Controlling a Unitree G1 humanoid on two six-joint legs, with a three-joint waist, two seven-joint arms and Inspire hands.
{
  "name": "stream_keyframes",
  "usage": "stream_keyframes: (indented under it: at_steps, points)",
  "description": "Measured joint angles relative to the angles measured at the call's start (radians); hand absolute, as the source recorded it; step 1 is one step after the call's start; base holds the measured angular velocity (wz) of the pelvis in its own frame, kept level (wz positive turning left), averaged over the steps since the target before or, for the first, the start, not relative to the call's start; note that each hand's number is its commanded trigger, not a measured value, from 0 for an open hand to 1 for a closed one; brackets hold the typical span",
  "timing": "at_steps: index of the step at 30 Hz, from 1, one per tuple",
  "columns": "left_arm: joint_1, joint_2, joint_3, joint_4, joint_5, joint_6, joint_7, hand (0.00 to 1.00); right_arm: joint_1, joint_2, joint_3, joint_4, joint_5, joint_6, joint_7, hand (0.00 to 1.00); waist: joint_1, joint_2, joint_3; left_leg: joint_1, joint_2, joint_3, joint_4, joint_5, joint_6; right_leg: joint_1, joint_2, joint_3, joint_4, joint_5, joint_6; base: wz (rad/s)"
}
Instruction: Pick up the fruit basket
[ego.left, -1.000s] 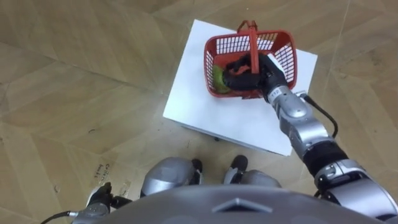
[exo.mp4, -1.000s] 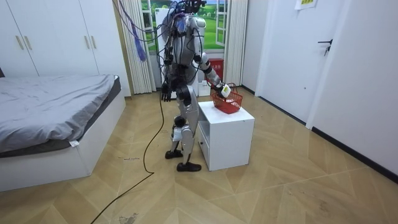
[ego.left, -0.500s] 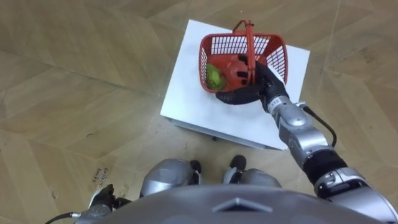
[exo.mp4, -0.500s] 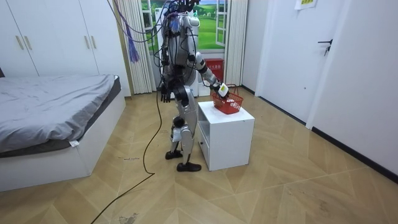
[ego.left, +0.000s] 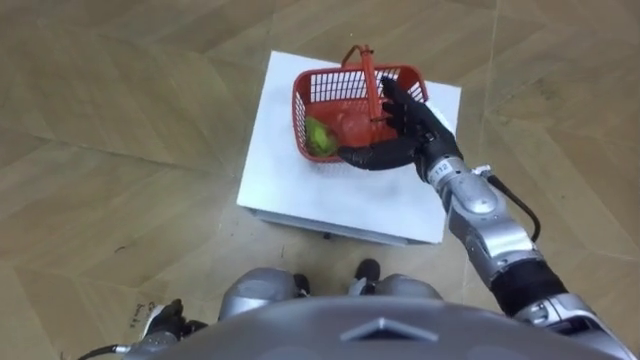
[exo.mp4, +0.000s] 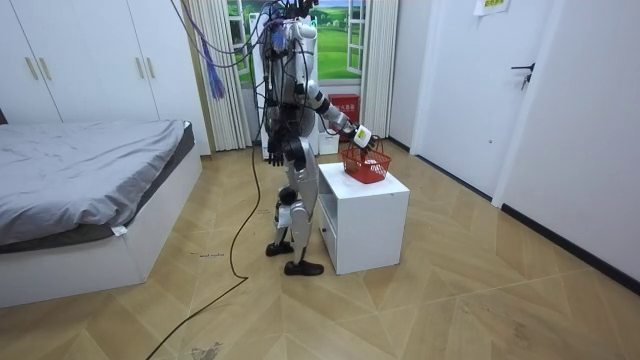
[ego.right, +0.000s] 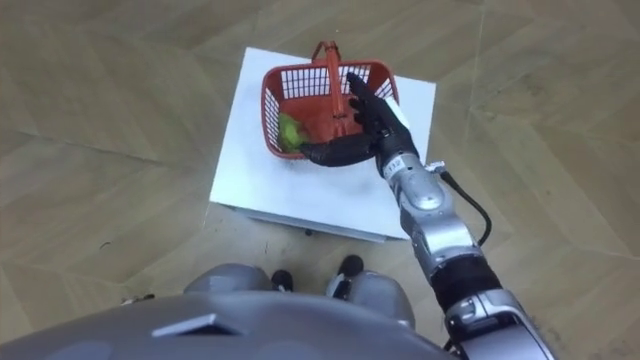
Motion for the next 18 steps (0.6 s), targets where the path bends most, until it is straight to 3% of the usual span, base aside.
stream_keyframes:
  at_steps: [7,12,18]
  points:
    - [0.001,-0.001,0.055,-0.001,0.000,-0.004,0.010,0.00,0.053,-0.010,-0.006,-0.097,-0.085,0.002,0.000,0.00,-0.005,0.006,0.0024,0.047,0.008,0.045,-0.030,0.001,-0.001,0.026,0.011,0.054,-0.014,0.002,0.003,-0.19]
    - [0.002,-0.001,0.073,-0.014,-0.001,-0.012,0.018,0.00,0.053,-0.013,-0.029,-0.183,-0.090,0.001,-0.005,0.00,-0.024,-0.005,-0.0042,0.069,0.012,0.073,-0.038,0.001,-0.002,0.031,0.019,0.082,-0.014,0.002,0.003,-0.13]
    - [0.007,-0.007,0.074,-0.035,-0.012,-0.012,0.044,0.00,0.097,-0.014,-0.094,-0.249,-0.114,0.000,-0.070,0.00,-0.055,-0.007,-0.0052,0.108,0.013,0.098,-0.057,0.002,-0.004,0.051,0.026,0.108,-0.014,0.003,0.003,-0.13]
